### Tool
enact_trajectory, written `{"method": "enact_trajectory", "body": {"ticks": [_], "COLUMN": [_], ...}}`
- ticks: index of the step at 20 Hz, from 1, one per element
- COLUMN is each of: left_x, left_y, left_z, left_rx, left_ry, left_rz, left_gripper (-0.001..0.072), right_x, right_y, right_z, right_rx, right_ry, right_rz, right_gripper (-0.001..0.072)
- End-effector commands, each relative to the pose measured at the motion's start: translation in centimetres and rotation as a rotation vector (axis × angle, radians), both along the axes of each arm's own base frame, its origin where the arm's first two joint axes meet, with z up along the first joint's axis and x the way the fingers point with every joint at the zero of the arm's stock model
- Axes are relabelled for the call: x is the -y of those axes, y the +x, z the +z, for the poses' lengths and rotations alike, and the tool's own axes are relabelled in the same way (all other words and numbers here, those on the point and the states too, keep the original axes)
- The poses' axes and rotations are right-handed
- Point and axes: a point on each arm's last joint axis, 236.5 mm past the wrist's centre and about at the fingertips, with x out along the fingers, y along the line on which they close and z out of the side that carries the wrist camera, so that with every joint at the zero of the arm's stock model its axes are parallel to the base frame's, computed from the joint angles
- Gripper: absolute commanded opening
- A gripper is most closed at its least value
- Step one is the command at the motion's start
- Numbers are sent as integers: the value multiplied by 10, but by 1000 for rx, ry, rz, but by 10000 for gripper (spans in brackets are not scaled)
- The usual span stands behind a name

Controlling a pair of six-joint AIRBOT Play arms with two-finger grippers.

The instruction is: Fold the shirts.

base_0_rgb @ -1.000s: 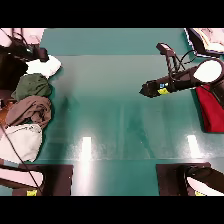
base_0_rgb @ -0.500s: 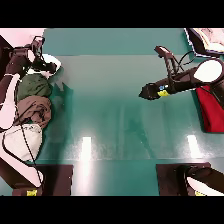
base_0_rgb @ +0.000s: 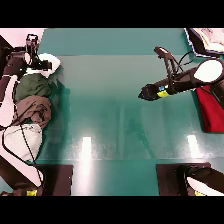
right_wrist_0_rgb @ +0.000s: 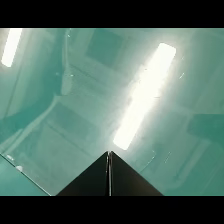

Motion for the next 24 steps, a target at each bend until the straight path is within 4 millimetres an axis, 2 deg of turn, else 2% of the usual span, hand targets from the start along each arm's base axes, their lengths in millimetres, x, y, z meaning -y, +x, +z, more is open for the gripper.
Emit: {"method": "enact_trajectory", "body": {"ticks": [1, 2, 3, 5, 7, 9, 10, 12, 14, 16, 17, 18, 19, 20, 22, 24], "left_x": [0, 2, 4, 6, 11, 24, 35, 74, 126, 180, 205, 224, 242, 258, 294, 326], "left_y": [3, 3, 3, 6, 13, 19, 17, -3, -48, -110, -144, -173, -198, -218, -252, -267], "left_z": [-10, -13, -13, 2, 45, 115, 159, 249, 329, 392, 416, 429, 433, 428, 398, 349], "left_rx": [1, -4, -3, 5, 58, 166, 238, 394, 505, 569, 578, 569, 538, 487, 312, 129], "left_ry": [-8, -25, -35, -54, -84, -139, -161, -258, -371, -498, -561, -594, -588, -577, -616, -652], "left_rz": [1, 3, 5, 9, 9, -6, -41, -165, -347, -558, -663, -744, -813, -872, -985, -1051], "left_gripper": [357, 275, 34, 23, 22, 22, 22, 22, 22, 23, 22, 22, 22, 22, 22, 23], "right_x": [-1, 0, 0, 0, -1, -1, 0, 9, 24, 42, 51, 60, 67, 74, 79, 77], "right_y": [-1, -2, -2, -2, 2, 11, 18, 35, 54, 68, 73, 76, 79, 79, 77, 71], "right_z": [0, 0, -1, 0, 1, 11, 23, 57, 99, 139, 156, 172, 186, 199, 222, 239], "right_rx": [-5, -6, -8, -7, 9, 58, 105, 220, 338, 430, 467, 503, 532, 561, 609, 635], "right_ry": [0, 0, -1, -1, 5, 21, 30, 34, 46, 67, 74, 79, 83, 87, 95, 104], "right_rz": [3, 4, 5, 4, -4, -26, -39, -73, -123, -178, -200, -223, -242, -256, -264, -253], "right_gripper": [18, 18, 18, 18, 18, 18, 18, 18, 17, 17, 17, 18, 18, 18, 17, 18]}}
